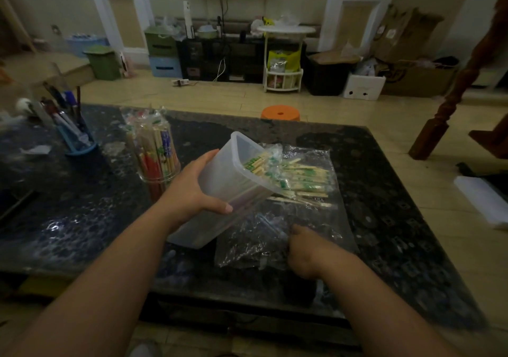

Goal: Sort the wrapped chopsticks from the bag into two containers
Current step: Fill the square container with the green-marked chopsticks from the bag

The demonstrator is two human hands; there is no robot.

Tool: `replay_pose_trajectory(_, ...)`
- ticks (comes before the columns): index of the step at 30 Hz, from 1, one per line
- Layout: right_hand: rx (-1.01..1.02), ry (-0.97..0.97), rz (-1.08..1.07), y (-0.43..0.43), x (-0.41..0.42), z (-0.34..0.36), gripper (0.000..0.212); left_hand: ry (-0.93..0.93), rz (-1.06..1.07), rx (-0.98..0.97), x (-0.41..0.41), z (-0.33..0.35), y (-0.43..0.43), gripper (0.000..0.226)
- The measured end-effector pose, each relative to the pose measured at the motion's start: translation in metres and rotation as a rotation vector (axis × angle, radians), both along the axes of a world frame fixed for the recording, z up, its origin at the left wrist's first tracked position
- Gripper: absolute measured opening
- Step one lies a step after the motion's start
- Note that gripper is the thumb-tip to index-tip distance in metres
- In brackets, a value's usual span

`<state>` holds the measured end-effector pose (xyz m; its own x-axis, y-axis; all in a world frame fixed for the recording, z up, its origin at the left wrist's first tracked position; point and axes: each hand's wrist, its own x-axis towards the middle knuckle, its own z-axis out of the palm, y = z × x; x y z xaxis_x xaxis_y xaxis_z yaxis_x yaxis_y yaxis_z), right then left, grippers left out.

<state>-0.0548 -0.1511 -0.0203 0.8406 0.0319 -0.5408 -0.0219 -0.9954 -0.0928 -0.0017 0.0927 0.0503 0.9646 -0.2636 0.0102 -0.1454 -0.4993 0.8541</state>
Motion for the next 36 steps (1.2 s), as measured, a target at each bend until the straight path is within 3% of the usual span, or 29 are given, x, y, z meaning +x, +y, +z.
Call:
replay_pose_trajectory(3,0.035,-0.129,-0.107,0.001,-0.004,-0.014,0.068,-0.015,0.01,-0.014,0.002,-0.001,0.0,0.124)
replay_pose_trajectory(10,0.26,-0.576,-0.363,0.001,0.025,-0.039,0.062,-0.009,0.011,-0.035,0.006,-0.003,0.0,0.12)
replay_pose_trajectory(22,0.085,-0.465,-0.318,-0.002,0.071,-0.032,0.069,0.031,-0.032,0.01,0.015,-0.004,0.003,0.119)
replay_pose_trajectory(27,-0.024,-0.456,-0.281,-0.002,0.068,-0.026,0.057,0.023,-0.029,0.011,0.016,-0.004,0.001,0.118)
replay_pose_trajectory(36,-0.02,-0.559,-0.139,0.004,0.056,-0.019,0.03,0.041,-0.03,0.0,0.013,-0.003,0.001,0.117)
